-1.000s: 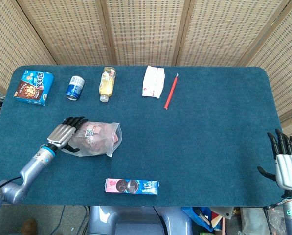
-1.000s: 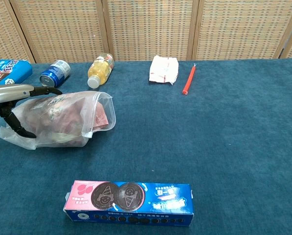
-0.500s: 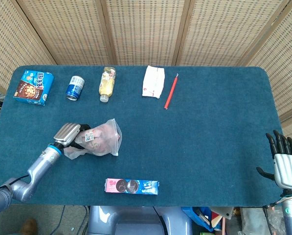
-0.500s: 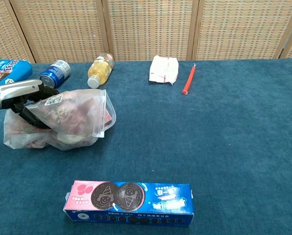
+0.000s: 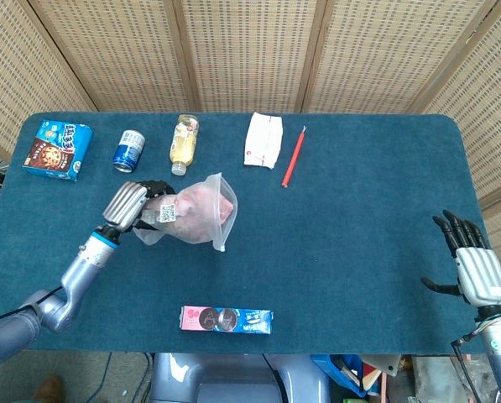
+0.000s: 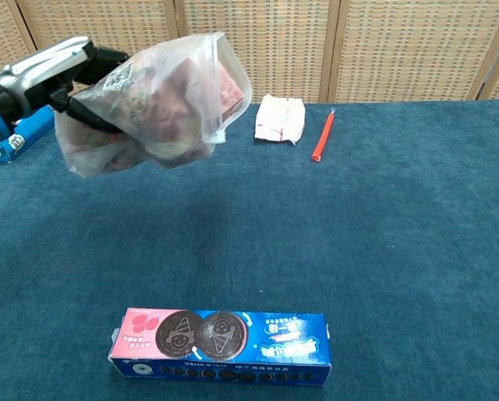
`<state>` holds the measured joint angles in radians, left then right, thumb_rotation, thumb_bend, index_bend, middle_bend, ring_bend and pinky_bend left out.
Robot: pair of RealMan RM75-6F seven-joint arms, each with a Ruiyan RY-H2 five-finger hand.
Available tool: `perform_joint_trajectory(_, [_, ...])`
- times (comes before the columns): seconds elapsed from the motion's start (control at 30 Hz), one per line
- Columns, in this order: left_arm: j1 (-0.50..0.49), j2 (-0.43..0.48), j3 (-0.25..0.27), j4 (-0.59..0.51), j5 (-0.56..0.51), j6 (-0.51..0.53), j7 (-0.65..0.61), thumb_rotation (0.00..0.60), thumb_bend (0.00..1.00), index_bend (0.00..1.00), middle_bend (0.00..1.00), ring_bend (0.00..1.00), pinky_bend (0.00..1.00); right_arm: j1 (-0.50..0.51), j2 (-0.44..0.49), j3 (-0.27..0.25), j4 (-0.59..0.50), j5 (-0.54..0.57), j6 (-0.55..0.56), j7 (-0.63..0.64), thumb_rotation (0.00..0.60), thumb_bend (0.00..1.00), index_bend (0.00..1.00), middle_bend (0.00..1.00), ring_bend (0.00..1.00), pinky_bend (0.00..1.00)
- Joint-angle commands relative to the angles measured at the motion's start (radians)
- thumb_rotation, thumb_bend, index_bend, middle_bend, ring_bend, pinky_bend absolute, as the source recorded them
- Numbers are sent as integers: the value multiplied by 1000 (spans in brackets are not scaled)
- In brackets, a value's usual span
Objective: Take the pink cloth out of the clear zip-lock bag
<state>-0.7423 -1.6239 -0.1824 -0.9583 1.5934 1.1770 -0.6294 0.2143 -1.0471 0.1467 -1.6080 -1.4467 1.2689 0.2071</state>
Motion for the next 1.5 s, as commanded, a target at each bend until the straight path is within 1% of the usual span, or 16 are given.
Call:
perform_joint_trajectory(0.03, [-41, -31, -27, -1, -2, 2, -18, 600, 260, 477, 487, 477, 530, 67, 79, 32, -49, -31, -78, 183, 600, 0, 57, 0, 0, 0])
perform_joint_trajectory(0.1, [-67, -51, -38, -2, -10, -8, -22, 600, 260, 482, 487, 477, 530, 89, 103, 46, -66, -41, -91, 258, 600, 0, 107, 0, 0, 0])
perform_joint_trajectory(0.13, [-94, -74, -52, 3, -10, -10, -12, 600, 260, 485, 487, 477, 530, 108, 117, 64, -84, -43, -97, 307, 600, 0, 131, 0, 0, 0])
perform_joint_trajectory(0.17, [-104, -86, -58, 9, -16, -14, -9, 600, 260, 489, 487, 477, 530, 115, 125, 68, -89, -41, -105, 324, 600, 0, 152, 0, 0, 0])
perform_joint_trajectory(0.27, [-139, -115, -68, 12, -25, -27, -4, 600, 260, 493, 487, 478, 530, 139, 143, 88, -111, -23, -120, 361, 600, 0, 211, 0, 0, 0])
perform_joint_trajectory(0.43, [-172, -151, -76, 19, -33, -34, 10, 600, 259, 493, 488, 478, 530, 159, 150, 122, -151, 28, -123, 382, 600, 0, 324, 6, 0, 0])
perform_joint_trajectory(0.47, [-178, -159, -77, 23, -36, -35, 13, 600, 259, 494, 488, 478, 530, 164, 153, 127, -162, 38, -129, 385, 600, 0, 334, 7, 0, 0])
perform_joint_trajectory(0.6, [-193, -193, -83, 34, -55, -39, 10, 600, 260, 495, 487, 478, 530, 196, 156, 129, -190, 60, -175, 354, 600, 0, 334, 7, 0, 0])
perform_joint_trajectory(0.87, [-204, -219, -84, 62, -76, -39, -6, 600, 260, 498, 489, 478, 530, 240, 134, 121, -212, 80, -233, 304, 600, 0, 346, 7, 0, 0])
perform_joint_trajectory(1.07, [-229, -231, -87, 74, -84, -55, -14, 600, 260, 500, 490, 478, 530, 290, 128, 141, -256, 122, -283, 267, 600, 0, 351, 7, 0, 0])
perform_joint_trajectory(1.13, [-240, -227, -87, 60, -79, -53, -7, 600, 260, 500, 490, 478, 530, 303, 137, 154, -286, 143, -292, 255, 600, 0, 351, 7, 0, 0])
perform_joint_trajectory(1.5, [-264, -193, -103, -19, -96, -60, 49, 600, 260, 500, 490, 479, 530, 336, 148, 174, -353, 240, -310, 180, 600, 0, 351, 0, 0, 0])
